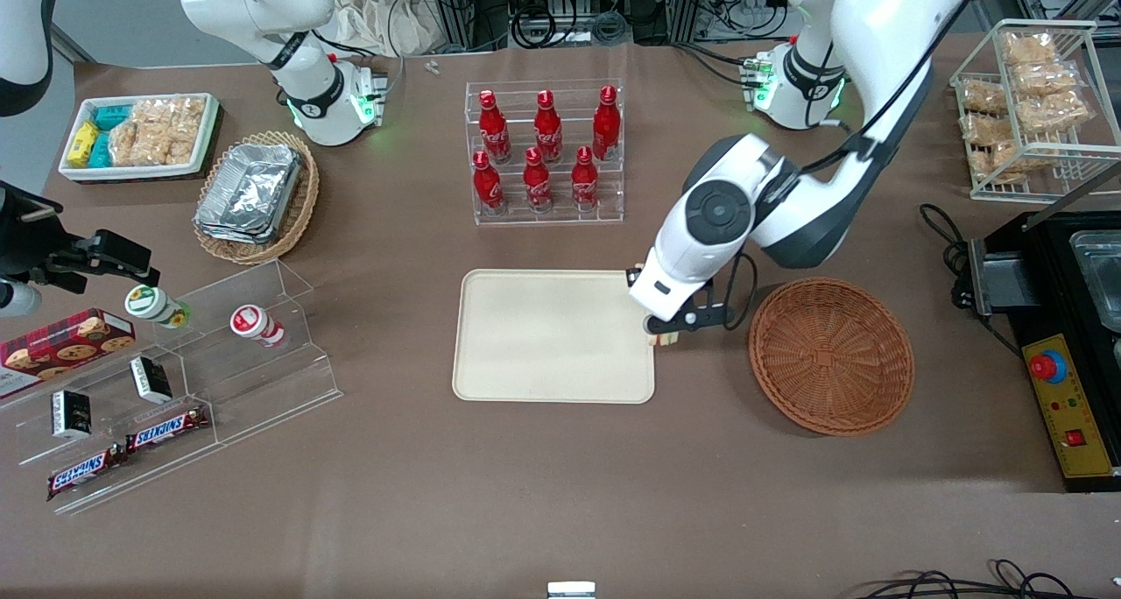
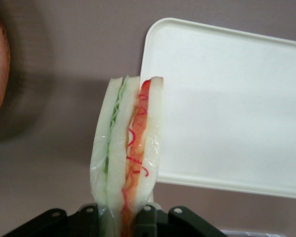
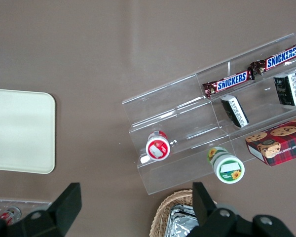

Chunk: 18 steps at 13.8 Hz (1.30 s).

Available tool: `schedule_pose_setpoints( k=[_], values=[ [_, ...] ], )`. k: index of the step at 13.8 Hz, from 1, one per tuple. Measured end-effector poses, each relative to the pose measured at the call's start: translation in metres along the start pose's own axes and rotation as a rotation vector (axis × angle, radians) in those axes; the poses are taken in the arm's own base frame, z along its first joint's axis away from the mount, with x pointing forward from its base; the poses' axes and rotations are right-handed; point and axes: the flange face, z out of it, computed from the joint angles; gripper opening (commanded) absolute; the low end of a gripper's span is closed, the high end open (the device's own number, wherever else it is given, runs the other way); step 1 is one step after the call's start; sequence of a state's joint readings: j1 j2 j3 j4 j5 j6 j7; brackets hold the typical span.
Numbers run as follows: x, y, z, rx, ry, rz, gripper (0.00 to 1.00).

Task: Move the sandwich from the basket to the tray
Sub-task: 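Lower the sandwich onto the cream tray and open the left gripper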

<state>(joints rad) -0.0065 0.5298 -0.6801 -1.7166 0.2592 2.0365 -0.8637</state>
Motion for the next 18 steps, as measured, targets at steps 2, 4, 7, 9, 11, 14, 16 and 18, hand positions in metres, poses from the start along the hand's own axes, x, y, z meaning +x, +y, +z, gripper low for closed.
schedule_pose_setpoints(
  k=[2,4,7,9,11,14,16,18],
  values=[
    [0.004,0.006,0.032,-0.007,-0.013,0.022,0.03],
    [0.007,0.013,0.049,-0.042,-0.016,0.026,0.05],
    [0.009,0.018,0.066,-0.062,-0.019,0.035,0.09],
    [0.008,0.020,0.074,-0.045,-0.011,0.057,0.11],
    [0.007,0.022,0.082,-0.037,-0.011,0.069,0.14],
    [0.009,0.022,0.090,-0.049,-0.009,0.071,0.22],
    [0.009,0.023,0.093,-0.049,-0.013,0.071,0.34],
    [0.009,0.022,0.095,-0.049,-0.014,0.071,0.57]
  ],
)
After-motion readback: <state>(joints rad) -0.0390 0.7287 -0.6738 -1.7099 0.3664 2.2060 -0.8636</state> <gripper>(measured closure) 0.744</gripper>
